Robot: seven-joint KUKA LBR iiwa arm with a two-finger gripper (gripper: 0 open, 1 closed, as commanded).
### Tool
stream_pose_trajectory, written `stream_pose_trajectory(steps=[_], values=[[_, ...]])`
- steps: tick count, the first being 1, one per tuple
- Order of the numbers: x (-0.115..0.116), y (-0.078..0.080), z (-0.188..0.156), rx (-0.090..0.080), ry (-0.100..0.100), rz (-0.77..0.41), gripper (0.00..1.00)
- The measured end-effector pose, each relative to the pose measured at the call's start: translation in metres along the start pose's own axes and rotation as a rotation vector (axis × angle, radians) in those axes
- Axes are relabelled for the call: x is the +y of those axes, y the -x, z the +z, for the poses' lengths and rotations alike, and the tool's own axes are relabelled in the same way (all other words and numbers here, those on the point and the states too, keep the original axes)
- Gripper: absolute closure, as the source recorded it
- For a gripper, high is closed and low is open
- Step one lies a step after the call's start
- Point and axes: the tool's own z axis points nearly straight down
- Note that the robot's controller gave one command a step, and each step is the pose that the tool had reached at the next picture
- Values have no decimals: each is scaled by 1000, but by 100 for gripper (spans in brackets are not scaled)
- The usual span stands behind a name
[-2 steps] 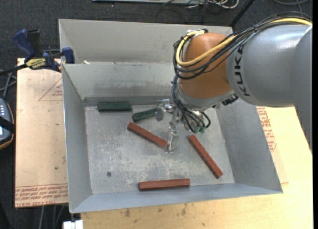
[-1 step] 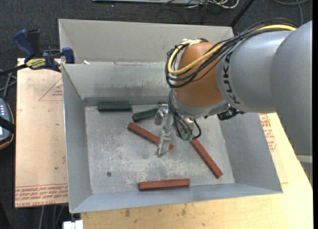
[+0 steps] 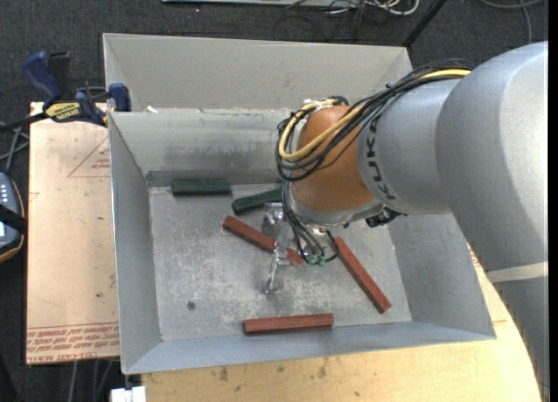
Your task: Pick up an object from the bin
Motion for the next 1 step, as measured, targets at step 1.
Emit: stream_pose_trajectory(steps=[1], values=[[9, -2, 0, -3, 1, 293, 100]])
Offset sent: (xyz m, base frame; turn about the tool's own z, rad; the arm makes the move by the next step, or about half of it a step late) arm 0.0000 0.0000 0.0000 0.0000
